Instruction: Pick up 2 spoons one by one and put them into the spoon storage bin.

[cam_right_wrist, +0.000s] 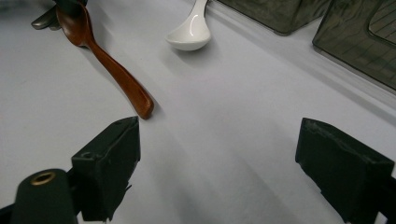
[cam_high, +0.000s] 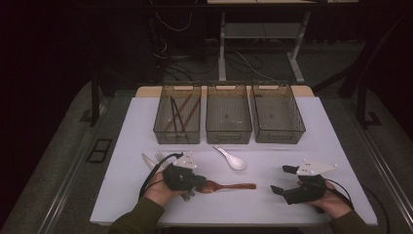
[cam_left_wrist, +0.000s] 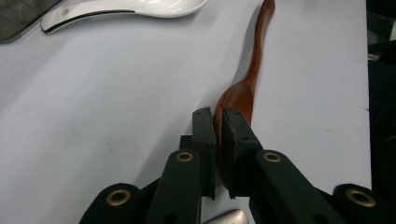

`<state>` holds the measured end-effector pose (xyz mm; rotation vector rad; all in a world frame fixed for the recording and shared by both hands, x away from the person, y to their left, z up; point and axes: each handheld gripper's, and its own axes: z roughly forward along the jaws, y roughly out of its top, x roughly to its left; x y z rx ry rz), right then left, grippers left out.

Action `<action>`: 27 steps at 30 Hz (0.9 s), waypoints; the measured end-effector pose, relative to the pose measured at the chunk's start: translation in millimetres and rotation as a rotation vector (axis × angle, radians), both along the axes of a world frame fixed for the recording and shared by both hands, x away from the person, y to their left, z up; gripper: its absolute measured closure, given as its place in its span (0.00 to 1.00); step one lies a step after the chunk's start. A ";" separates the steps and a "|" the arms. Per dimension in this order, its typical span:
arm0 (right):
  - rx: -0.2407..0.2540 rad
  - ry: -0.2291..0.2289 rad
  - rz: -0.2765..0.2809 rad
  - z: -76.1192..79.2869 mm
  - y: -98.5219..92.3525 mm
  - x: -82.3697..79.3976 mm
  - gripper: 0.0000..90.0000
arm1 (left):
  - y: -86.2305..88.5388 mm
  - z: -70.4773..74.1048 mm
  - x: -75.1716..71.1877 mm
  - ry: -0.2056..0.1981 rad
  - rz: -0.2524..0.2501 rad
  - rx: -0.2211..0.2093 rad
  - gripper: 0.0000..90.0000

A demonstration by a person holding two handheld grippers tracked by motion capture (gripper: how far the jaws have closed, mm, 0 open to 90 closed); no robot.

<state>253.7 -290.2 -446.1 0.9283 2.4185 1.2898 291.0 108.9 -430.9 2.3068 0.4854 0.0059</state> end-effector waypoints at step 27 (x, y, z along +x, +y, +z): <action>-0.007 0.007 0.004 -1.8 0.9 1.1 0.15 | 2.0 14.1 1.8 -0.030 0.022 -0.099 0.93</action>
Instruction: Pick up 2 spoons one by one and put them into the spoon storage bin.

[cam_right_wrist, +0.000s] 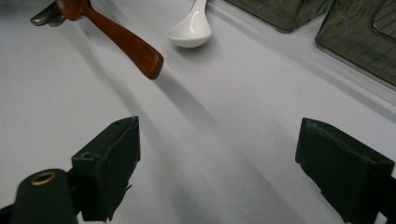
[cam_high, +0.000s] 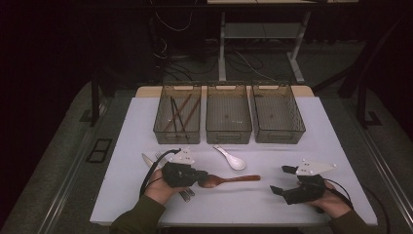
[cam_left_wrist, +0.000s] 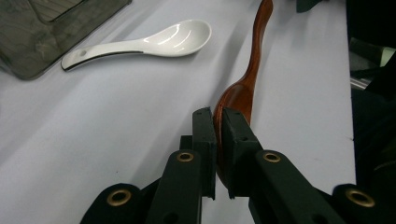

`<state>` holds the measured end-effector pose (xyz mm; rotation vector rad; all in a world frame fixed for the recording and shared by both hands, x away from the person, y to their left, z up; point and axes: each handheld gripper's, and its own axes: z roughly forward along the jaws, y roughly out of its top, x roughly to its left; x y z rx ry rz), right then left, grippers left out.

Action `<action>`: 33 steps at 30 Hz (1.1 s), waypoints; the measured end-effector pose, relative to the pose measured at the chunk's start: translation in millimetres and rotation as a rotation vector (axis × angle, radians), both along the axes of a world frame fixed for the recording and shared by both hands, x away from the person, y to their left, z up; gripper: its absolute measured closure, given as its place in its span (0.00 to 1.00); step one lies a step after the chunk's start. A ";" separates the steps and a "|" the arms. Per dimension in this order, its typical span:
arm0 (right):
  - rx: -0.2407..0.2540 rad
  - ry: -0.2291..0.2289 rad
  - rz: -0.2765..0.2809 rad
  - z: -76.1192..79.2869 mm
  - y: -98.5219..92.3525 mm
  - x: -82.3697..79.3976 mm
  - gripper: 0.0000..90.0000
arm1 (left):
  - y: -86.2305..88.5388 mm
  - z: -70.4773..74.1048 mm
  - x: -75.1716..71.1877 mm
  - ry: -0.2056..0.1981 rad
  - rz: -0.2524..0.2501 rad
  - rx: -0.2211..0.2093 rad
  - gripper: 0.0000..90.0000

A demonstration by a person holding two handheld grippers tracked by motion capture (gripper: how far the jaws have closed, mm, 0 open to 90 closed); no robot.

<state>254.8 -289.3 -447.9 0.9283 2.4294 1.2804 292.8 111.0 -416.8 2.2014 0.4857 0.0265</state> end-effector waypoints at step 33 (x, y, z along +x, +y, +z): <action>0.008 0.005 0.007 0.4 1.0 2.0 0.15 | -4.3 26.9 23.0 -0.036 0.141 -0.033 0.93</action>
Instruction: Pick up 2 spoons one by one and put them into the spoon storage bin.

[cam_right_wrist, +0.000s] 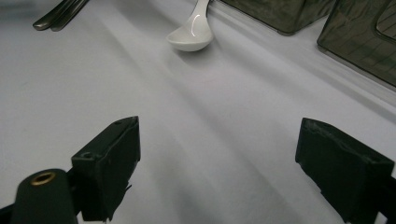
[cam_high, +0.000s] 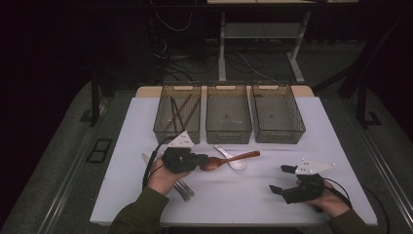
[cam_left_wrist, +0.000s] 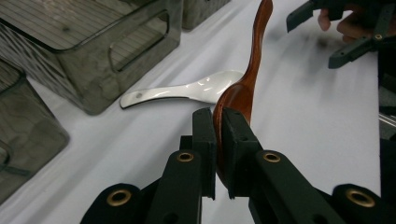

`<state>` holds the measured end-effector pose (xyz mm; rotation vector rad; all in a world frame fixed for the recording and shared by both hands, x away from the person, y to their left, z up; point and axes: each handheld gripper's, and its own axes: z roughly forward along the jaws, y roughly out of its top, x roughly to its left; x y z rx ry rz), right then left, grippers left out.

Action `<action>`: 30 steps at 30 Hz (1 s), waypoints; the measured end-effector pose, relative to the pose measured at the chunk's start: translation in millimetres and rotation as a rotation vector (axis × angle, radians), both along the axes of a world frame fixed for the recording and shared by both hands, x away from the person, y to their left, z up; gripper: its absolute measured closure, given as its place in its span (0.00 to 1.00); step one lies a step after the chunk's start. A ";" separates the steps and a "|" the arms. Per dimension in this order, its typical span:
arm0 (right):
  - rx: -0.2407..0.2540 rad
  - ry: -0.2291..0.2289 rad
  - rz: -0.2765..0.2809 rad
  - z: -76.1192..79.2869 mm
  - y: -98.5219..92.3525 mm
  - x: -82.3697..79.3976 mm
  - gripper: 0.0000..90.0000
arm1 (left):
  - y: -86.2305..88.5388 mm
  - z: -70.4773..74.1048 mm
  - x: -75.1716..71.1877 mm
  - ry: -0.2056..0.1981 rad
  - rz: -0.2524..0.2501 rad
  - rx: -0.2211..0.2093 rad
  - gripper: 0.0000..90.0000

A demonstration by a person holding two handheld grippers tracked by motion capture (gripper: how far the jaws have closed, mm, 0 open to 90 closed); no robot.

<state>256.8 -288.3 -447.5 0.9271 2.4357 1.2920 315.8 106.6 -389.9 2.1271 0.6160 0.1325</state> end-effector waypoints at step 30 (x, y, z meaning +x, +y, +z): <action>-0.001 -0.002 -0.005 -0.1 -0.3 0.2 0.15 | -4.4 30.7 53.4 -0.073 0.141 0.004 0.93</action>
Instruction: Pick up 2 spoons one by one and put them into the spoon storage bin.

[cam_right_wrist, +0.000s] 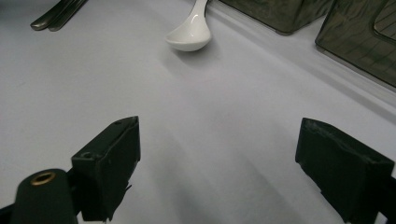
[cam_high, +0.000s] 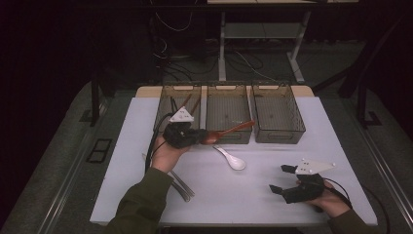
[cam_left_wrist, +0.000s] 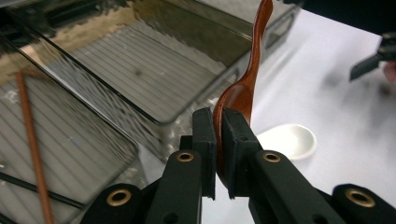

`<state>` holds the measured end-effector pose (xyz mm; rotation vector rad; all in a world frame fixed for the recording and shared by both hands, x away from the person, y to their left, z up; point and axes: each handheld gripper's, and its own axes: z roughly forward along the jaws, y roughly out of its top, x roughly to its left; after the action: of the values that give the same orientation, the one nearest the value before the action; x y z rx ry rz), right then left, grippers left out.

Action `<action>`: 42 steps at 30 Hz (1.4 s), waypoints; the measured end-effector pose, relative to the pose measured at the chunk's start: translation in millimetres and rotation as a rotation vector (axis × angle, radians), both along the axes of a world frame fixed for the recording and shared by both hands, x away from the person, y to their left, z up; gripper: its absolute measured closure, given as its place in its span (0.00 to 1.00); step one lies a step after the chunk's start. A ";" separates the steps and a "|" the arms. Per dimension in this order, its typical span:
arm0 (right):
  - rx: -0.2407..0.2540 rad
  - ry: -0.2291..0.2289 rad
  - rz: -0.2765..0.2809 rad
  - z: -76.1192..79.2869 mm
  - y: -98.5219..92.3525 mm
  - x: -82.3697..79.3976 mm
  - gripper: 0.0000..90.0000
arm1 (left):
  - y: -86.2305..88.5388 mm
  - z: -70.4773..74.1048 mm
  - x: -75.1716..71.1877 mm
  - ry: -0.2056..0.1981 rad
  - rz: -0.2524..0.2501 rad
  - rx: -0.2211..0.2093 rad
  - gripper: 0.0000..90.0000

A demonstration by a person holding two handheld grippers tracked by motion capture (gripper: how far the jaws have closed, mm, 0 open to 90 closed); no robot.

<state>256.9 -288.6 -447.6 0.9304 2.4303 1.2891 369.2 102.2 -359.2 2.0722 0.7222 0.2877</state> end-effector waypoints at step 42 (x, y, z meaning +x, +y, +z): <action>0.005 -0.002 0.003 0.5 -0.8 -0.9 0.15 | -45.1 -13.8 78.6 0.043 0.272 0.127 0.93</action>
<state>256.1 -289.4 -447.1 0.9264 2.4299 1.2966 447.8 57.1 -373.0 2.1033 1.0383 0.4525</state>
